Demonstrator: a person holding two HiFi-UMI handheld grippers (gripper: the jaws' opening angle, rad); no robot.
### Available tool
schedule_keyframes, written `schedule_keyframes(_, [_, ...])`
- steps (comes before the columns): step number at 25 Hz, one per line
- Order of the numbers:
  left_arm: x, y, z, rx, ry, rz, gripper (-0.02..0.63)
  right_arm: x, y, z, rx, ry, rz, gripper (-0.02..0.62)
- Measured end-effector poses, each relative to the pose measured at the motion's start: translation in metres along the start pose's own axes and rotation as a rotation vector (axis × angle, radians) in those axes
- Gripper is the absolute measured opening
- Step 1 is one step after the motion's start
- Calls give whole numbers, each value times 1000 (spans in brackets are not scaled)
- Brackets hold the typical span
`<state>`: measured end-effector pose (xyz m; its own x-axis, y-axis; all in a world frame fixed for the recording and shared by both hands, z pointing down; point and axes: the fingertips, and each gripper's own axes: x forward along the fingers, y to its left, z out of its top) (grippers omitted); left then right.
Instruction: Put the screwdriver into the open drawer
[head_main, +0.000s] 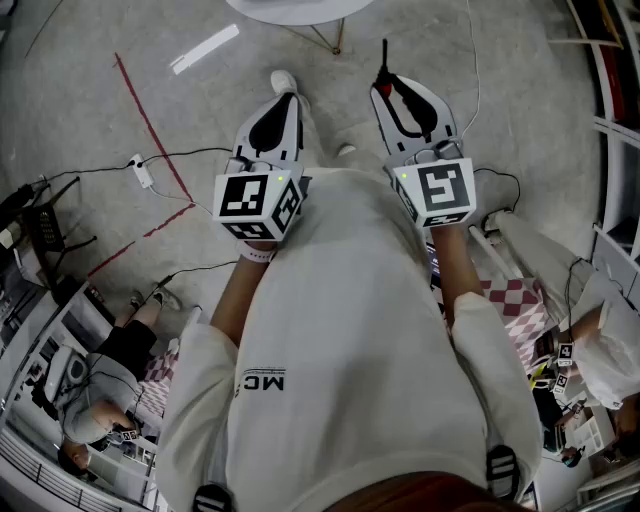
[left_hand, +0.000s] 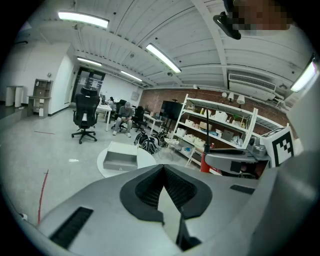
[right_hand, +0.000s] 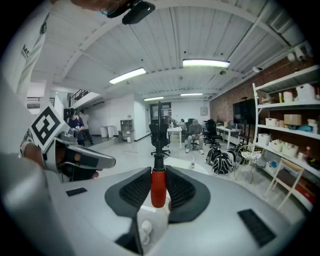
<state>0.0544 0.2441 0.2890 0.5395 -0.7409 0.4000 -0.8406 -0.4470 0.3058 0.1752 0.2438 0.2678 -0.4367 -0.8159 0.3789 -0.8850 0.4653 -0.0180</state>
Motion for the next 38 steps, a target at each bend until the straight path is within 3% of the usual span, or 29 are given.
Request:
schedule_keyframes(6, [-43,-65,-4,73,-14,-37,9,-83,14,-7,160,-73,2,149])
schedule_keyframes(20, [-63,-77,3,94,-33,-34,9,-112,19,-9,156,-90,23,148])
schedule_keyframes(26, [-54,-44,12,57,-49,0,9,-79,16,-3,141,-70,63,149])
schedule_keyframes(31, [-16,17,23,23,-26,31,9,-12,20,15,92,-30,140,147])
schedule_keyframes(38, [45,93,75,-25,-21,-21,9,89,13,69,63,-9,126,147])
